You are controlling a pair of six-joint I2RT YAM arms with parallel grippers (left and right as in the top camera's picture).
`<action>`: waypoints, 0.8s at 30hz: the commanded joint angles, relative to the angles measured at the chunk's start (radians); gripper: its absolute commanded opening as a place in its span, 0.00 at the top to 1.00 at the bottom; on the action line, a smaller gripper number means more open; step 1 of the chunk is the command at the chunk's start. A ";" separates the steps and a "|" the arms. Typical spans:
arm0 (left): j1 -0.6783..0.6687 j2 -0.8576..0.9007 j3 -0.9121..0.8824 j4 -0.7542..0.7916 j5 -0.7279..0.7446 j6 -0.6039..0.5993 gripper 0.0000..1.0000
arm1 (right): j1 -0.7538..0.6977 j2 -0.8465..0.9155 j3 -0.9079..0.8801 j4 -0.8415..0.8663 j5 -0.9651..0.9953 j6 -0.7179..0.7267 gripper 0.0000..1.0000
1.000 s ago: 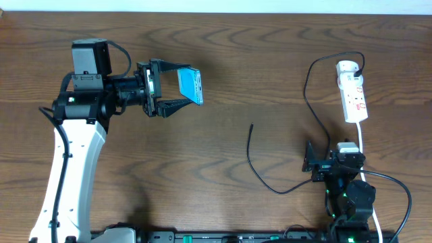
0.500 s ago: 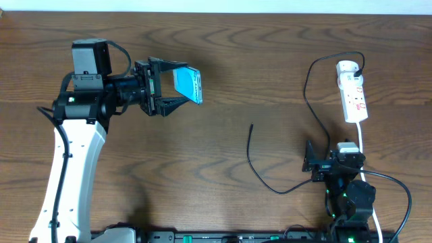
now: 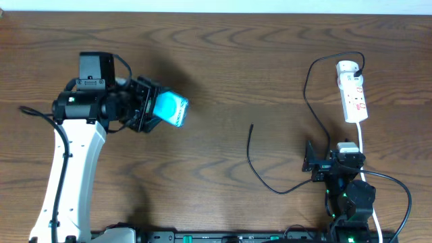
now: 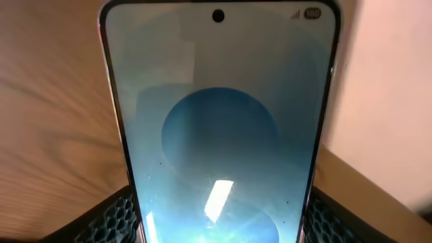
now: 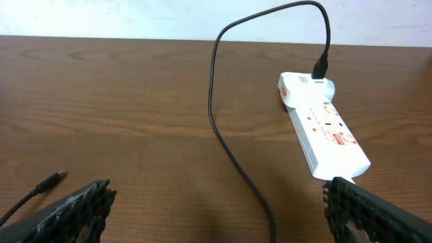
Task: Plug charger to phone and switch on socket
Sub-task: 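Lift the phone with the left gripper and tilt it upright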
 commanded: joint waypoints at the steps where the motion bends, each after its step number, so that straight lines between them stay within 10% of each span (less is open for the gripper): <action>1: -0.011 0.023 0.002 -0.043 -0.223 0.088 0.93 | 0.015 -0.002 -0.001 -0.005 0.008 0.014 0.01; 24: -0.168 0.236 0.001 -0.072 -0.444 0.090 0.93 | 0.015 -0.002 -0.001 -0.003 0.011 0.014 0.01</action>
